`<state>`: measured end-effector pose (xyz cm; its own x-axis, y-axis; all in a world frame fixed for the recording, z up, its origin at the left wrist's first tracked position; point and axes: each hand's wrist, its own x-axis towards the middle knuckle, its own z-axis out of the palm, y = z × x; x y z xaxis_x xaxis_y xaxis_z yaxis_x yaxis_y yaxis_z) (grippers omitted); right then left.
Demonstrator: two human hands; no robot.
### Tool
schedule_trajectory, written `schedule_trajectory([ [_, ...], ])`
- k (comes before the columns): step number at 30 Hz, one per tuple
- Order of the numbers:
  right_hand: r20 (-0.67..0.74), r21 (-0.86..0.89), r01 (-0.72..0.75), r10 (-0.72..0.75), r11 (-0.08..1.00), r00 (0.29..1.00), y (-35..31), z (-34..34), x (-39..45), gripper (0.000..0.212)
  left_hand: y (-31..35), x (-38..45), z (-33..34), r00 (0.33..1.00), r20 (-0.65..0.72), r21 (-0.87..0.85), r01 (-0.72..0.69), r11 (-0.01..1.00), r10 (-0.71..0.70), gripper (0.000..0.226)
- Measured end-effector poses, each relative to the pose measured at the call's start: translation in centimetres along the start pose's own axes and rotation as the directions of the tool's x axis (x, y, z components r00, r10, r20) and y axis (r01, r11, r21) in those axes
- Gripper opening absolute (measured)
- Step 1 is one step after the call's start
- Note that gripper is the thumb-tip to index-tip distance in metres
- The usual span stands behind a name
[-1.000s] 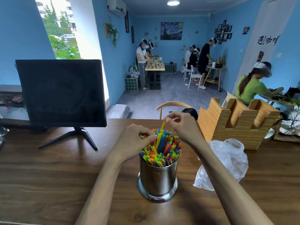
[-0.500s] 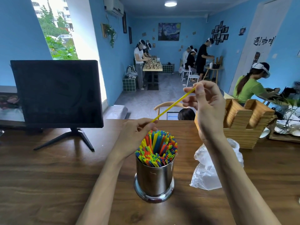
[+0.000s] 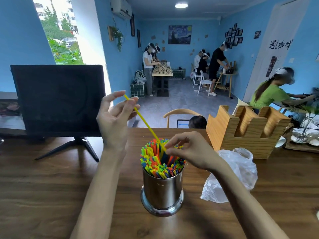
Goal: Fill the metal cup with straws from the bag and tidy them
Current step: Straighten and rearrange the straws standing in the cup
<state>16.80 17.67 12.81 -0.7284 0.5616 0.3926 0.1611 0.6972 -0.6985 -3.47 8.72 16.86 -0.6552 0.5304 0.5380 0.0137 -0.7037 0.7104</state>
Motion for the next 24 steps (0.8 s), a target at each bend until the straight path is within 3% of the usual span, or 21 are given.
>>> schedule_trajectory([
  [3, 0.009, -0.119, 0.026, -0.026, 0.993, 1.000, -0.2, 0.6, 0.8, 0.005, -1.3, -0.9, 0.8, 0.992, 0.127, 0.161, -0.023, 0.987, 0.002, 0.023],
  [7, -0.217, -0.083, -0.063, 0.044, 0.995, 0.975, 0.2, 0.3, 2.9, 0.007, -3.4, -2.2, 0.0, 0.912, 0.368, 0.457, -0.009, 0.889, -0.180, 0.023],
  [11, -0.029, -0.200, -0.166, 0.163, 0.966, 0.986, 1.5, 0.8, 5.4, 0.019, -5.1, -2.8, -1.8, 0.838, 0.431, 0.758, -0.134, 0.638, -0.335, 0.011],
  [13, 0.071, -0.233, -0.174, 0.195, 0.957, 0.978, 2.4, 1.3, 6.1, 0.022, -5.2, -2.9, -2.3, 0.817, 0.451, 0.772, -0.155, 0.616, -0.360, 0.006],
  [18, 0.120, -0.180, -0.207, 0.230, 0.962, 0.966, 3.4, 2.0, 6.8, 0.021, -4.5, -2.7, -2.6, 0.900, 0.359, 0.702, -0.088, 0.706, -0.245, 0.006],
  [24, 0.109, -0.153, -0.205, 0.223, 0.967, 0.969, 3.0, 2.1, 7.0, 0.015, -4.5, -2.5, -3.6, 0.960, 0.179, 0.708, 0.025, 0.706, -0.213, 0.009],
])
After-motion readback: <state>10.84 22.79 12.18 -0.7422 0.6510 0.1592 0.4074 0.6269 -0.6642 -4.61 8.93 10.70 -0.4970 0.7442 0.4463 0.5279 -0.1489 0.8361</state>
